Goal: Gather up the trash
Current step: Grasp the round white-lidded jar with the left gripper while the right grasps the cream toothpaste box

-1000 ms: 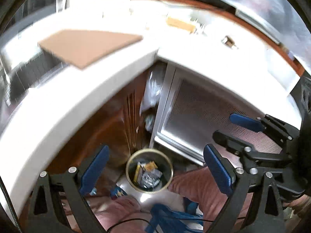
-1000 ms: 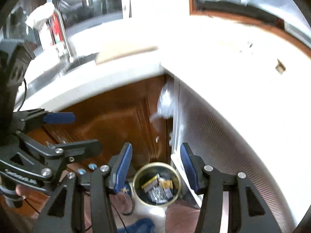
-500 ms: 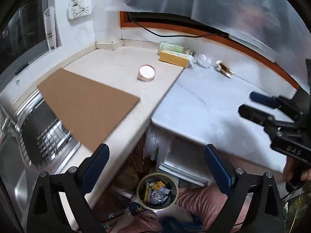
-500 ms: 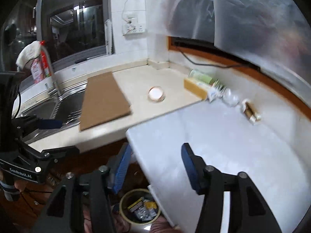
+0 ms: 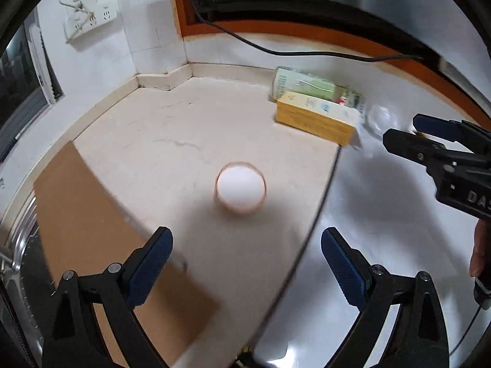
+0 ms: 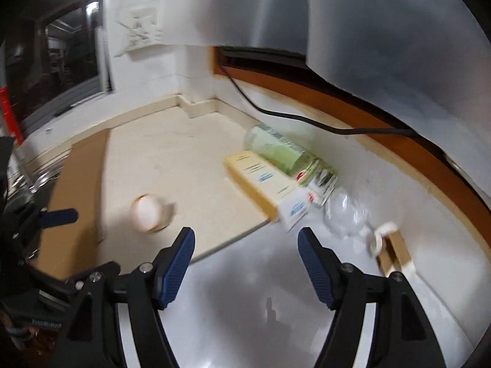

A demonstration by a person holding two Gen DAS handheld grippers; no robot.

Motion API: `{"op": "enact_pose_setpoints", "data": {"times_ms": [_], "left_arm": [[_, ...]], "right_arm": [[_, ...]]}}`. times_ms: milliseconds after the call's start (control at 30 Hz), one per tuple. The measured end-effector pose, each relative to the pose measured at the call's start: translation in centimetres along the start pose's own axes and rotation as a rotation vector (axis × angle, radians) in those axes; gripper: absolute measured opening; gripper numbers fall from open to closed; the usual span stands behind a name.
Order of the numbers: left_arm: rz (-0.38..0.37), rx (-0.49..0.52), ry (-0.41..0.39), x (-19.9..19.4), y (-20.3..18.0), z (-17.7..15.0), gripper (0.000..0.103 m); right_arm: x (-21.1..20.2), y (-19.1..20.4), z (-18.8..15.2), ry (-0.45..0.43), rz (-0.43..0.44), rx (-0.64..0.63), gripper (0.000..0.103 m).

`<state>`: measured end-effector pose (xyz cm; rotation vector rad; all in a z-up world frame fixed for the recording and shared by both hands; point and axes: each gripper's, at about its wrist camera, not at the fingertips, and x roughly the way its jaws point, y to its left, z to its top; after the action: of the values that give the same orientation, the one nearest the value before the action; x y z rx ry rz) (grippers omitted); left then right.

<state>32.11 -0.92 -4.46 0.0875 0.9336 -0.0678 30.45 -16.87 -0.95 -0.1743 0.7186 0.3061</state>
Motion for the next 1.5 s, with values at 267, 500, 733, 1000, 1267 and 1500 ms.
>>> {"op": "enact_pose_setpoints", "data": {"times_ms": [267,500,733,1000,1267,1500], "left_arm": [[0.008,-0.081,0.041,6.3,0.7,3.0,0.096],[-0.031,-0.144,0.061,8.2,1.5,3.6,0.095],[-0.057,-0.16,0.076,9.1,2.0,3.7,0.059],[-0.121,-0.185,0.063,8.5,3.0,3.6,0.053],[-0.141,-0.181,0.028,4.0,2.8,1.9,0.053],[-0.161,-0.19,-0.004,-2.5,2.2,-1.9,0.053]], "right_arm": [[7.6,-0.6,3.1,0.079,-0.057,-0.1,0.07],[11.5,0.0,4.0,0.125,-0.087,-0.211,0.07],[13.8,-1.0,4.8,0.218,-0.022,-0.199,0.07],[12.8,-0.6,4.4,0.246,0.056,-0.187,0.06],[8.7,0.8,2.8,0.164,0.083,-0.093,0.056],[2.1,2.1,0.0,0.105,0.136,0.028,0.055]]}}
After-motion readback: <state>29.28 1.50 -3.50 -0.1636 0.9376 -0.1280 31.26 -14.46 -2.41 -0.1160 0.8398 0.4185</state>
